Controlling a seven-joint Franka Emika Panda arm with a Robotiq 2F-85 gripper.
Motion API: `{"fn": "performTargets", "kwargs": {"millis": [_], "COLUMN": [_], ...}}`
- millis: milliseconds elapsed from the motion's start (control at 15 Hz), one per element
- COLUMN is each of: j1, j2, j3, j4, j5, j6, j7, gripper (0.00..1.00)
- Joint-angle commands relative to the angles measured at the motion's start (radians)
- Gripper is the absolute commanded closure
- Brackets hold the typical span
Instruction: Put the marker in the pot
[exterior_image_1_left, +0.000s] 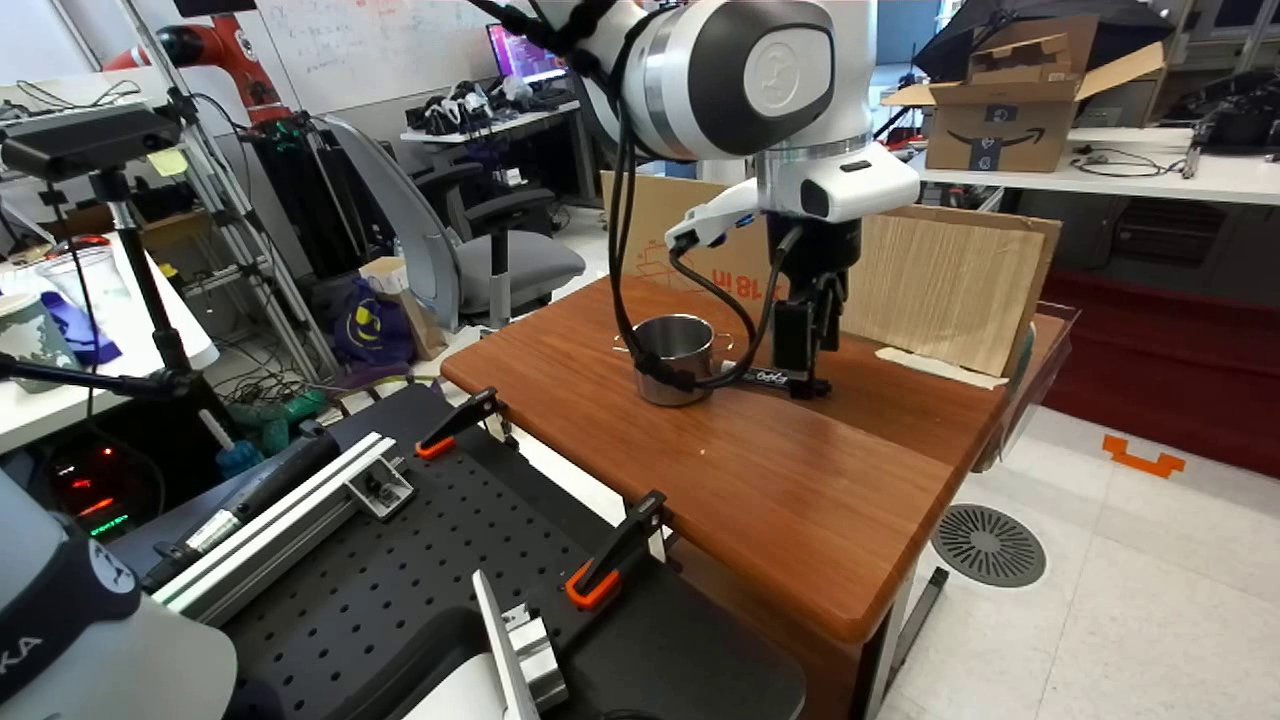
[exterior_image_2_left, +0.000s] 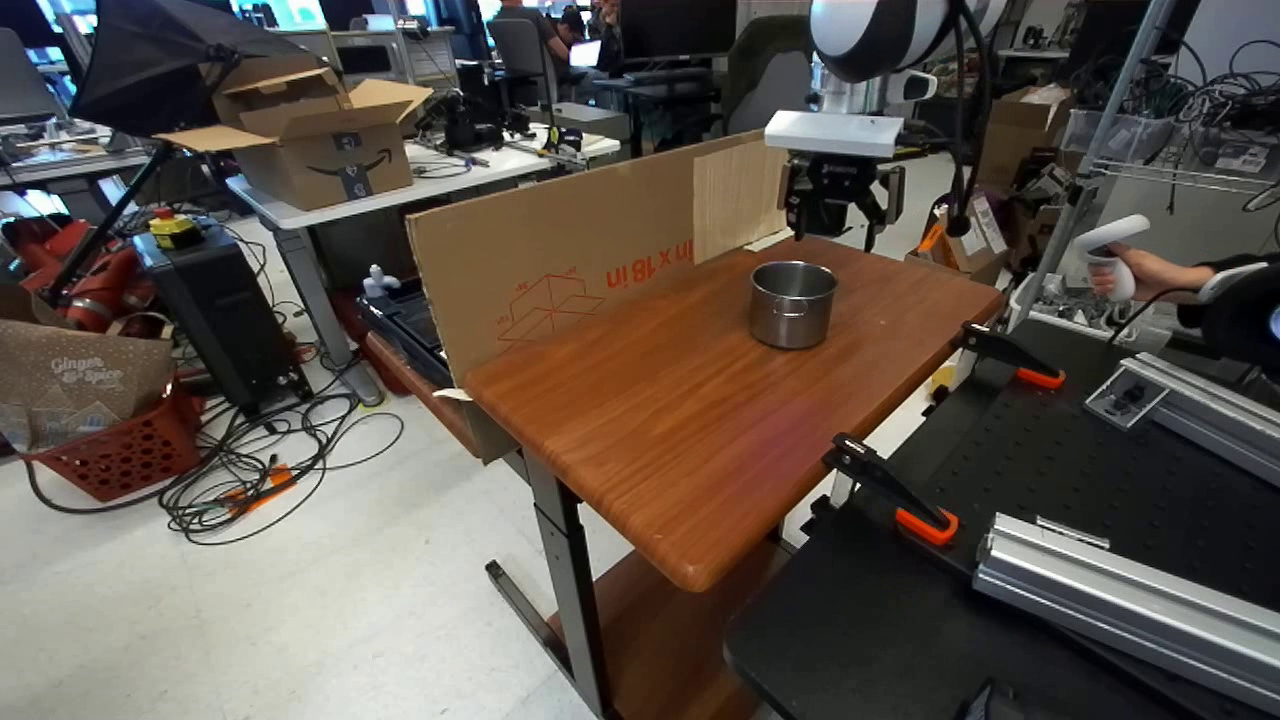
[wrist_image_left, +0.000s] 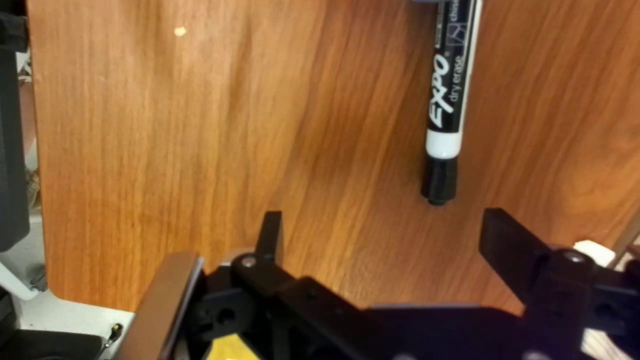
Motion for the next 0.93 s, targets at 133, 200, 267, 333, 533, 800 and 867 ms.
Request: {"fn": "performTargets", "kwargs": {"millis": [133, 200, 267, 333, 533, 800, 867], "j1": [0.038, 0.039, 0.042, 0.045, 0.051, 0.052, 0.049], "j2": [0.101, 0.113, 0.124, 0.134, 0.152, 0.156, 0.152], "j3": [-0.025, -0.023, -0.022, -0.021, -0.02, -0.017, -0.014], "j4": [0.107, 0.12, 0.13, 0.138, 0.15, 0.154, 0.153], "j5": [0.038, 0.042, 0.048, 0.053, 0.061, 0.072, 0.075], "j6": [0.004, 0.0, -0.001, -0.001, -0.003, -0.004, -0.005], "j7": [0.003, 0.0, -0.002, -0.004, -0.012, -0.02, -0.025], "gripper": [0.0, 0.0, 0.01, 0.18, 0.39, 0.71, 0.77]}}
